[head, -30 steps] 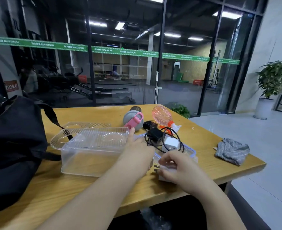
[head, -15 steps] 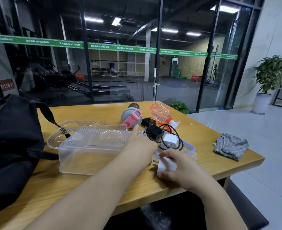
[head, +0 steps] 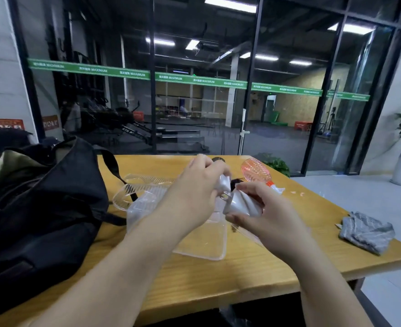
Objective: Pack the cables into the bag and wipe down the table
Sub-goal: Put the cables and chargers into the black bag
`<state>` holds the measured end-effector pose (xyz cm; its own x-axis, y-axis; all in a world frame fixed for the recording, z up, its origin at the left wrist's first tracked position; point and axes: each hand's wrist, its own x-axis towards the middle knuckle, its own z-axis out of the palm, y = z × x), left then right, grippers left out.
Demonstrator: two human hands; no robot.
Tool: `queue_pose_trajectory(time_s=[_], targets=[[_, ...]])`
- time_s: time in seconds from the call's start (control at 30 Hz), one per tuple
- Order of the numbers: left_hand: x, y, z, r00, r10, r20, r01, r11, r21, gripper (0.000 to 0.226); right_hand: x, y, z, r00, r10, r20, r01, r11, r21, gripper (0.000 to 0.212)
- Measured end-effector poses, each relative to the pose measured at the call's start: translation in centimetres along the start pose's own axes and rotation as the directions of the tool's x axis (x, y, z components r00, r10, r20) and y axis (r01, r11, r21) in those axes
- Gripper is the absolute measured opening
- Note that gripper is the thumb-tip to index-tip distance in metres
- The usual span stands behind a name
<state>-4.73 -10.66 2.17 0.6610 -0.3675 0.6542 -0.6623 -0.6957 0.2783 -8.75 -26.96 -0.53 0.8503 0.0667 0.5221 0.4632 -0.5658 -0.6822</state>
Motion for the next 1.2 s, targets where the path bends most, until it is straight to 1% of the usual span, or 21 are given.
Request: queue_pose_trajectory(time_s=[0.07, 0.13, 0.23, 0.3, 0.37, 0.43, 0.5, 0.6, 0.7, 0.77, 0.8, 0.83, 0.9, 0.97, 1.0, 1.07, 1.1, 1.2], targets=[[-0.8, -1.2, -2.2, 0.996, -0.039, -0.076, 0.039, 0.999, 0.000, 0.035, 0.9, -1.6, 1.5, 0.999, -0.047, -0.004, 0.047, 0.998, 0.044, 0.047], [-2.0, -2.5, -4.2, 0.986, -0.096, -0.133, 0.098, 0.995, 0.010, 0.037, 1.7, -3.2, 3.2, 0.995, -0.100, -0.010, 0.100, 0.994, 0.051, 0.047], [-3.9, -4.6, -7.4, 0.965, -0.175, -0.194, 0.188, 0.981, 0.052, 0.038, 2.7, -5.5, 6.0, 0.986, -0.166, -0.032, 0.168, 0.983, 0.072, 0.046], [-4.9, -6.5, -9.7, 0.949, -0.222, -0.224, 0.249, 0.964, 0.099, 0.035, 3.2, -7.3, 8.1, 0.980, -0.197, -0.038, 0.200, 0.971, 0.128, 0.042], [-6.1, -8.3, -12.0, 0.933, -0.269, -0.238, 0.304, 0.944, 0.128, 0.032, 3.8, -9.0, 10.4, 0.976, -0.217, -0.004, 0.214, 0.957, 0.197, 0.040], [-7.3, -10.0, -14.2, 0.912, -0.314, -0.263, 0.363, 0.918, 0.161, 0.031, 4.4, -10.6, 12.8, 0.972, -0.230, 0.051, 0.209, 0.942, 0.262, 0.043], [-8.4, -11.5, -15.8, 0.877, -0.377, -0.297, 0.445, 0.870, 0.212, 0.032, 5.2, -12.2, 15.0, 0.971, -0.219, 0.100, 0.174, 0.925, 0.337, 0.042], [-10.0, -13.5, -16.8, 0.811, -0.488, -0.323, 0.565, 0.796, 0.217, 0.032, 6.5, -14.4, 17.9, 0.975, -0.162, 0.153, 0.068, 0.868, 0.492, 0.035], [-11.5, -15.2, -16.8, 0.734, -0.623, -0.270, 0.679, 0.679, 0.278, 0.037, 7.5, -16.5, 20.7, 0.965, -0.095, 0.245, -0.082, 0.779, 0.621, 0.035], [-12.3, -15.8, -16.5, 0.674, -0.704, -0.224, 0.730, 0.588, 0.349, 0.039, 8.0, -17.6, 22.4, 0.952, -0.093, 0.291, -0.129, 0.740, 0.660, 0.034], [-12.6, -16.1, -16.4, 0.659, -0.724, -0.205, 0.736, 0.564, 0.375, 0.039, 8.2, -18.1, 23.2, 0.947, -0.104, 0.305, -0.130, 0.742, 0.657, 0.032], [-12.8, -16.2, -16.3, 0.657, -0.729, -0.192, 0.733, 0.558, 0.389, 0.037, 8.2, -18.6, 24.0, 0.940, -0.121, 0.319, -0.118, 0.761, 0.637, 0.030], [-13.0, -16.4, -16.3, 0.655, -0.731, -0.191, 0.734, 0.554, 0.394, 0.033, 8.3, -19.3, 25.3, 0.922, -0.156, 0.355, -0.072, 0.831, 0.552, 0.030], [-13.1, -16.3, -16.4, 0.632, -0.746, -0.209, 0.751, 0.521, 0.406, 0.032, 8.3, -19.3, 26.4, 0.913, -0.166, 0.372, -0.031, 0.882, 0.470, 0.018], [-13.2, -16.2, -16.3, 0.621, -0.754, -0.212, 0.754, 0.500, 0.427, 0.033, 8.4, -19.0, 26.7, 0.913, -0.146, 0.382, -0.034, 0.904, 0.427, 0.019], [-13.4, -16.1, -16.1, 0.609, -0.764, -0.212, 0.749, 0.465, 0.473, 0.040, 8.6, -18.2, 26.7, 0.913, -0.060, 0.404, -0.072, 0.950, 0.303, 0.039], [-13.6, -16.2, -15.9, 0.610, -0.763, -0.213, 0.742, 0.455, 0.493, 0.043, 8.7, -17.7, 26.5, 0.914, -0.024, 0.404, -0.082, 0.967, 0.243, 0.045], [-13.8, -16.3, -15.7, 0.633, -0.743, -0.216, 0.705, 0.439, 0.557, 0.039, 9.0, -16.1, 26.0, 0.909, 0.009, 0.416, -0.042, 0.997, 0.071, 0.038]])
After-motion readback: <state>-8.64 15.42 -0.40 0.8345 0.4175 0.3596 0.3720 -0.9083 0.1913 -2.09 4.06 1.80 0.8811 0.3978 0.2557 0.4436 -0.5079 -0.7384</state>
